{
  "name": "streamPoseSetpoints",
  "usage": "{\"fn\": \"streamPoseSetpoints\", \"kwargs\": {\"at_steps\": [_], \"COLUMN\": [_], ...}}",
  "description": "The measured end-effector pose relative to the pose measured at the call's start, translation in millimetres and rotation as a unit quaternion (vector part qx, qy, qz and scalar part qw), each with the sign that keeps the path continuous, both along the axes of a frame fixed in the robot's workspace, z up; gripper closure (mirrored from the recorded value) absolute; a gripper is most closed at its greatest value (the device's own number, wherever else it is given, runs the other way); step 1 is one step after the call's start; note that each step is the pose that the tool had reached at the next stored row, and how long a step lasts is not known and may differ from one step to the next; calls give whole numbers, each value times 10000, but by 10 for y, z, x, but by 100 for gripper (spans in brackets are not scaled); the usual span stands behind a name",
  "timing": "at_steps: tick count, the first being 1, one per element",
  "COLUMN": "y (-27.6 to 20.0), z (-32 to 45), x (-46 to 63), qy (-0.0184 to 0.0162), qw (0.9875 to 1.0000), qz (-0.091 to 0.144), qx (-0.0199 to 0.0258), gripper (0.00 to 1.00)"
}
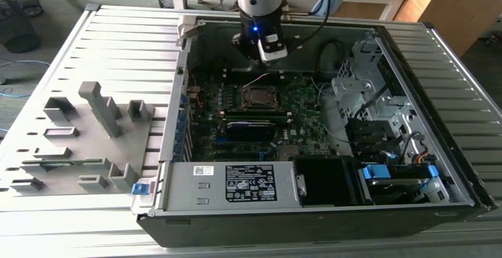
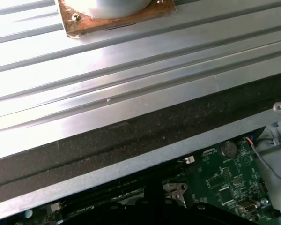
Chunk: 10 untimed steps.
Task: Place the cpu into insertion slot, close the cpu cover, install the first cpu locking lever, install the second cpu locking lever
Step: 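Install the first cpu locking lever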
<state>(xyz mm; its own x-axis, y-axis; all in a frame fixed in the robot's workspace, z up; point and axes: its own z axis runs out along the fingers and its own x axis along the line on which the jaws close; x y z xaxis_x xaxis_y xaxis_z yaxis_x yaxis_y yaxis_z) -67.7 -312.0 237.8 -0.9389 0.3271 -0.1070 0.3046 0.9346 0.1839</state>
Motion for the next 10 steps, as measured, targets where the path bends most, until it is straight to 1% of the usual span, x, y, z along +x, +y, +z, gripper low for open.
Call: {"fn": "streamPoseSetpoints", "kwargs": {"at_steps": [2, 3, 4, 9, 10], "y": [0, 0, 0, 0, 1], "z": [-3, -5, -6, -5, -5], "x": [1, 1, 1, 1, 1], "qy": [130, 184, 197, 198, 198], "qw": [9999, 9998, 9998, 9998, 9997], "qz": [0, 0, 0, 0, -1], "qx": [-57, -80, -93, -97, -109], "gripper": [89, 89, 89, 89, 89]}}
